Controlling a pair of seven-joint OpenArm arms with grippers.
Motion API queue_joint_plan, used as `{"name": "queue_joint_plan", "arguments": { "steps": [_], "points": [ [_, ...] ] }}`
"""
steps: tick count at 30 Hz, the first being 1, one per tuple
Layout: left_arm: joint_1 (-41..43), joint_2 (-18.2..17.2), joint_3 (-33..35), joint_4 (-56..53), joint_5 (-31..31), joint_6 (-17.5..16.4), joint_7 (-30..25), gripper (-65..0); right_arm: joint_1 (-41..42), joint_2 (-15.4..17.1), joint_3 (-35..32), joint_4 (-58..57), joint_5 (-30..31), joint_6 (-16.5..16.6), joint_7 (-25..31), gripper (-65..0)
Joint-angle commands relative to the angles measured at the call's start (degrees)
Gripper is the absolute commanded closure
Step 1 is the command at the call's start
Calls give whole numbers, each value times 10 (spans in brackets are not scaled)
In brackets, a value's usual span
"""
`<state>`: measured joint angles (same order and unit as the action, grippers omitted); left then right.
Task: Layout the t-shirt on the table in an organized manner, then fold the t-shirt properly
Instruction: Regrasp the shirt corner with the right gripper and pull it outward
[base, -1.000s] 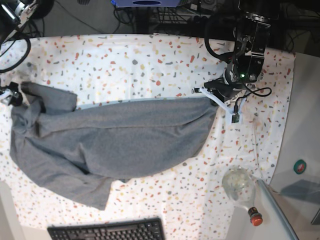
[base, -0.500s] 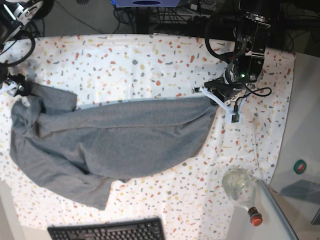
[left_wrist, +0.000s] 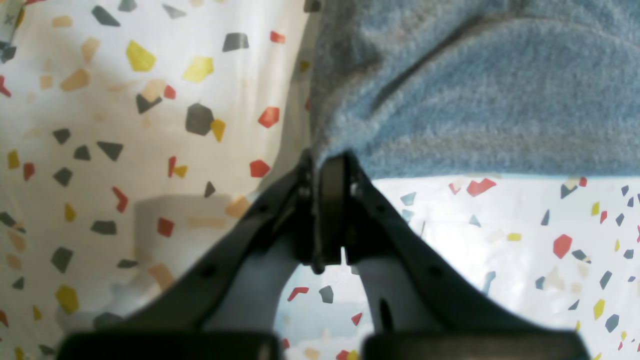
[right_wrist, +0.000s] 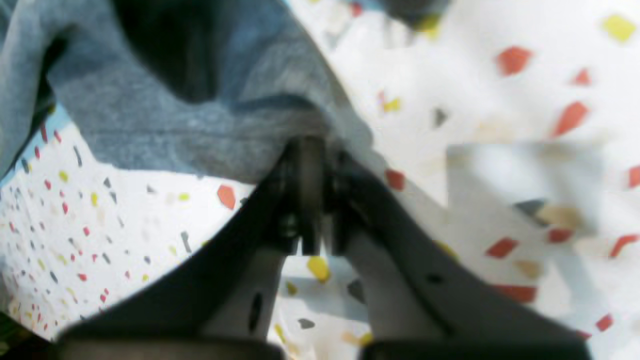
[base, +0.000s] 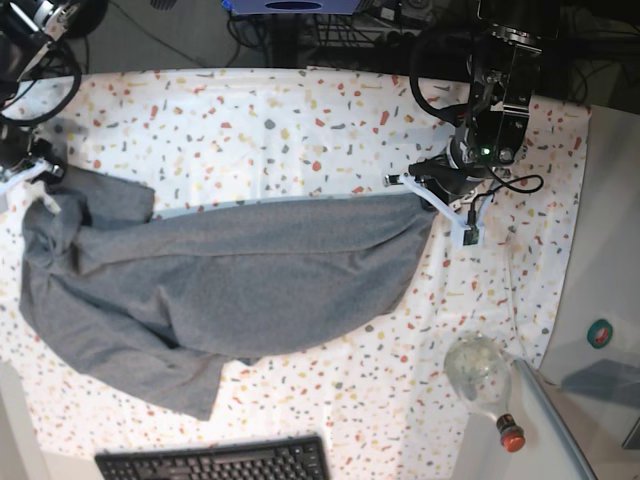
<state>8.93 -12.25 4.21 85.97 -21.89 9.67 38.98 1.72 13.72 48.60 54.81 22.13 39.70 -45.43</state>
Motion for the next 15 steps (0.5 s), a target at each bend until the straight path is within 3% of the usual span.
{"name": "queue_joint_plan", "arguments": {
  "steps": [1,4,7,10,15],
  "points": [
    [-1,-5,-2,12,0,0,-9,0,4,14,5,11,4,3,1,0],
    [17,-5,-2,33,4,0,-9,0,-24,18,6,55,14,3,-55,0],
    [52,-27,-3,74,5,0,-10,0,-105,11,4,186,69,3,-122,0],
    [76,-34,-5,109,5,2,-10,0,-184,-13,0,296,126,3,-132,0],
    [87,-32,-37,135,5,2,-9,0,-242,-44,-1,388,134,3,-138,0]
  ]
}}
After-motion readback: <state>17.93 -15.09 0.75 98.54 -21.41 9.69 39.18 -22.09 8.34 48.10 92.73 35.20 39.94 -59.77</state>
